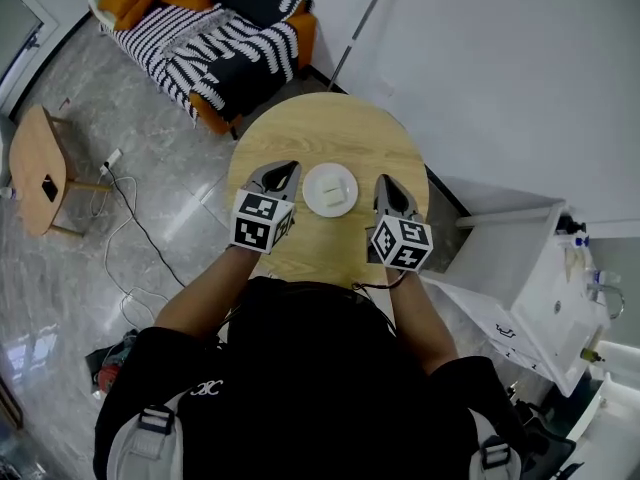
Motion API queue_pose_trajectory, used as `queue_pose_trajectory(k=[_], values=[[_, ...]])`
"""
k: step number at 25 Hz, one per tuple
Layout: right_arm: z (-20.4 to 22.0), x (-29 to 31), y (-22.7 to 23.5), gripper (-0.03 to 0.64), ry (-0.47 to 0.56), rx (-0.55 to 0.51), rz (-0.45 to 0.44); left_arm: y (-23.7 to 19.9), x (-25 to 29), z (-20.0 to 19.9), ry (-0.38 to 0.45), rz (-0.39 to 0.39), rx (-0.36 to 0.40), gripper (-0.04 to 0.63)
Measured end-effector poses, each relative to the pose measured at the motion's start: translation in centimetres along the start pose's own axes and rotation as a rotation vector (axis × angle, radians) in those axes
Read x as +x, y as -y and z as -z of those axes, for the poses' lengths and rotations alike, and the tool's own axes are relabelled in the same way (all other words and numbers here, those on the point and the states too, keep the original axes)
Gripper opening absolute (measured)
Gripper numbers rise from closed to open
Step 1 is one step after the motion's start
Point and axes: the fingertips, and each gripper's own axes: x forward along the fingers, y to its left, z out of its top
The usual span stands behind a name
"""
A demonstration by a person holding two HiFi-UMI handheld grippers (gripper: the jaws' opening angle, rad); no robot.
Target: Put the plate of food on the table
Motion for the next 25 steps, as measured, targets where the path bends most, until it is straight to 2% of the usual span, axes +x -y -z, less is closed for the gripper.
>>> queue_pose_trajectory(k=[4, 10, 25], values=[[-3.1, -1.3, -0.6, 0.008, 0.088, -0.095, 0.013, 0.4, 0.7, -0.8, 0.011, 0.020, 0.013, 0.008], [-5.8, -3.0, -0.8, 0.008, 0.164, -0.153, 0.026, 1.0, 1.2, -1.1, 0.008, 0.045, 0.028, 0.008], [-5.7, -3.5, -0.1, 0.008, 0.159, -0.136, 0.056, 1.4, 1.2, -1.1, 0.001, 0.073, 0.048, 0.008]])
